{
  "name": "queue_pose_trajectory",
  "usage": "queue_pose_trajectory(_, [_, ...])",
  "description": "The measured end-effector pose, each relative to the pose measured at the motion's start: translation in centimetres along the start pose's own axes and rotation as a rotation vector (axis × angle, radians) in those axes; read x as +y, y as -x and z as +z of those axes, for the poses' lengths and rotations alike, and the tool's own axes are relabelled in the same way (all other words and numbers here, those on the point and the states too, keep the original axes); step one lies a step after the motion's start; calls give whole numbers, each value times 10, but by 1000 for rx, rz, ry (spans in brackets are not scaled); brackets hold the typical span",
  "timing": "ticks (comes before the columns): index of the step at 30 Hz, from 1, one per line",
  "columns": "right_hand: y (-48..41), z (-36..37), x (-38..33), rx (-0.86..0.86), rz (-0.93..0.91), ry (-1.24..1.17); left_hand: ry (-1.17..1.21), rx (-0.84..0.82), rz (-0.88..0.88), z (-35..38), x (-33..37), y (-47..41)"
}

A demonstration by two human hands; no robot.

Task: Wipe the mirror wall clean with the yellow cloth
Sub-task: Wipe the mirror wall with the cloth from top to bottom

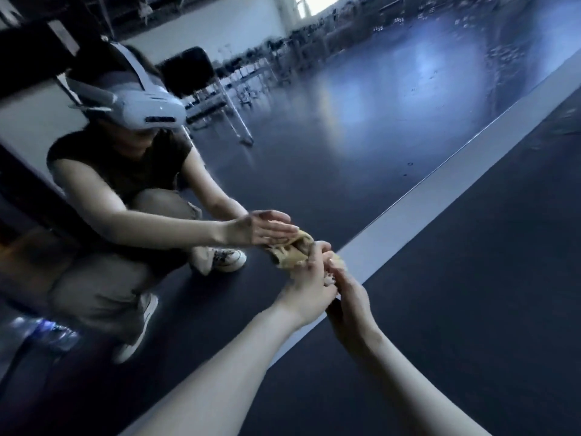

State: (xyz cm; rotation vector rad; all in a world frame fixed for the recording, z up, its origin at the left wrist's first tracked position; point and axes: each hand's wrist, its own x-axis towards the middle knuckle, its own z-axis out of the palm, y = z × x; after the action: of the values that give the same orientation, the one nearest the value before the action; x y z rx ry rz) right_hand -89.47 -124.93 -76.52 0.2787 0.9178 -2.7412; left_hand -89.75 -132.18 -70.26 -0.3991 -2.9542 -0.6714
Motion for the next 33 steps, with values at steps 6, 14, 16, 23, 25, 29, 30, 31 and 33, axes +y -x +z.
queue_pose_trajectory(6, [-76,-52,-77,466,-274,112,-137,-158,34,-9,-21,-14])
queue_pose_trajectory(14, [-138,-33,-90,540,-321,232,-241,-254,-39,-6,-58,3])
queue_pose_trajectory(16, [-138,-34,-83,565,-312,271,-247,-255,-34,-6,-62,3])
queue_pose_trajectory(23, [-107,-15,-49,568,-304,396,-243,-180,-39,-14,-63,0])
queue_pose_trajectory(25, [-88,-5,-30,525,-284,398,-232,-182,-71,-21,-60,8])
queue_pose_trajectory(29, [-46,20,20,390,-180,392,-234,-251,-193,-41,-69,42])
queue_pose_trajectory(30, [-38,27,31,381,-155,397,-236,-263,-217,-46,-74,52])
queue_pose_trajectory(31, [-30,35,41,382,-136,398,-235,-267,-242,-52,-79,63])
queue_pose_trajectory(33, [-17,51,61,394,-120,402,-221,-255,-288,-66,-93,85])
